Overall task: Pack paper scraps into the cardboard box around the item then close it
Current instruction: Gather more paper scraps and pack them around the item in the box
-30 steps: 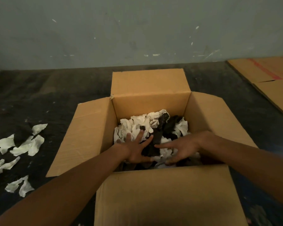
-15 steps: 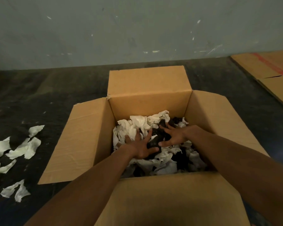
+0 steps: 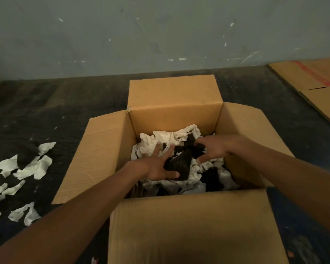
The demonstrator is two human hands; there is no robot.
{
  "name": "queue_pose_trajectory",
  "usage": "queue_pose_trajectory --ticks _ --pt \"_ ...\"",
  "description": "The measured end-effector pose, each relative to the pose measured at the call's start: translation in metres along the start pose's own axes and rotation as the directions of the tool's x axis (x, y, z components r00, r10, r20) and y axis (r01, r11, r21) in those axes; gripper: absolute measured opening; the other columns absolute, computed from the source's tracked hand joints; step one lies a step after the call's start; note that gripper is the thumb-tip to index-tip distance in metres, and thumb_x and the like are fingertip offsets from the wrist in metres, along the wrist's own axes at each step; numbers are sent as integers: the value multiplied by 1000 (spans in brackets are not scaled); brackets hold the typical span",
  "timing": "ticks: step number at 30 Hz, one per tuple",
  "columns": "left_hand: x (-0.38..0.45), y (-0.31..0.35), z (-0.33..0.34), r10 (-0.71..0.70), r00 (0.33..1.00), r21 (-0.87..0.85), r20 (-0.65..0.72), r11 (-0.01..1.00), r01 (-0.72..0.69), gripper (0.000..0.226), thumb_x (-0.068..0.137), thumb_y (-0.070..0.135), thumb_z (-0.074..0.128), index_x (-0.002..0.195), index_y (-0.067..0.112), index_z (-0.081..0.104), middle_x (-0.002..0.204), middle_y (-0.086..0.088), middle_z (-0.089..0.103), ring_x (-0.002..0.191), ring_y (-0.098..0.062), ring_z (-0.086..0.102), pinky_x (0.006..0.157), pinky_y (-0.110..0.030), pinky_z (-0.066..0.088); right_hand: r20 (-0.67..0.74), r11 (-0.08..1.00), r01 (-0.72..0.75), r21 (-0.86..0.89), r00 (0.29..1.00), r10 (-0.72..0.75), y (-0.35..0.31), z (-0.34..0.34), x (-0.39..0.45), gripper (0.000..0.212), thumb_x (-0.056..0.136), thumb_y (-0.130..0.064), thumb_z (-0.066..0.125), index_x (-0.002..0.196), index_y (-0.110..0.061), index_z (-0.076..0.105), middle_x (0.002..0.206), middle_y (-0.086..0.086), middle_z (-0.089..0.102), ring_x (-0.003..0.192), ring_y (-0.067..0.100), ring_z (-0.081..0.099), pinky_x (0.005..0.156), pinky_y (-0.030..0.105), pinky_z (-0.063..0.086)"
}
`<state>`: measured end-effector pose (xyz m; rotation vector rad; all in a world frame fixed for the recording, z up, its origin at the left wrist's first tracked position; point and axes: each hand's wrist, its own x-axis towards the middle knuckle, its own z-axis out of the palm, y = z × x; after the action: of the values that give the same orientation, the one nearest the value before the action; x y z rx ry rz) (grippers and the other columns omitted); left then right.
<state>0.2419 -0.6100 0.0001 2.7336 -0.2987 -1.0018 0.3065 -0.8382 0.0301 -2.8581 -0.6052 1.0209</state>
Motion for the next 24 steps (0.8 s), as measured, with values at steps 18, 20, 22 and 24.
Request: queue_pose_trajectory --ticks 18,20,22,24 --pt "-36 4 -21 -143 984 81 107 988 134 97 79 61 66 154 39 9 163 0 17 147 -30 19 115 -49 28 194 976 -176 -128 961 199 -35 -14 -48 55 94 -43 52 141 -15 44 140 9 46 118 30 54 66 30 55" --pt "-54 8 -39 -131 991 100 34 987 127 84 85 59 60 154 35 18 162 0 19 147 -29 20 115 -47 27 119 976 -215 -42 969 219 -45 -30 -55 55 94 -45 52 139 -14 45 138 10 48 113 32 58 67 34 59" --pt "-71 5 -52 -76 989 84 -129 993 87 70 92 56 52 152 30 28 158 -2 30 143 -28 31 113 -43 31 -24 982 -184 -48 983 183 -58 -40 -58 56 94 -50 48 139 -16 46 141 8 48 119 29 53 87 38 52" --pt "-90 -3 -58 -16 937 48 -349 998 35 61 95 53 48 149 27 35 151 -3 43 135 -26 42 107 -43 38 -173 988 -147 -41 975 137 -79 -43 -61 64 94 -55 43 146 -19 36 150 7 39 134 27 40 107 38 36"
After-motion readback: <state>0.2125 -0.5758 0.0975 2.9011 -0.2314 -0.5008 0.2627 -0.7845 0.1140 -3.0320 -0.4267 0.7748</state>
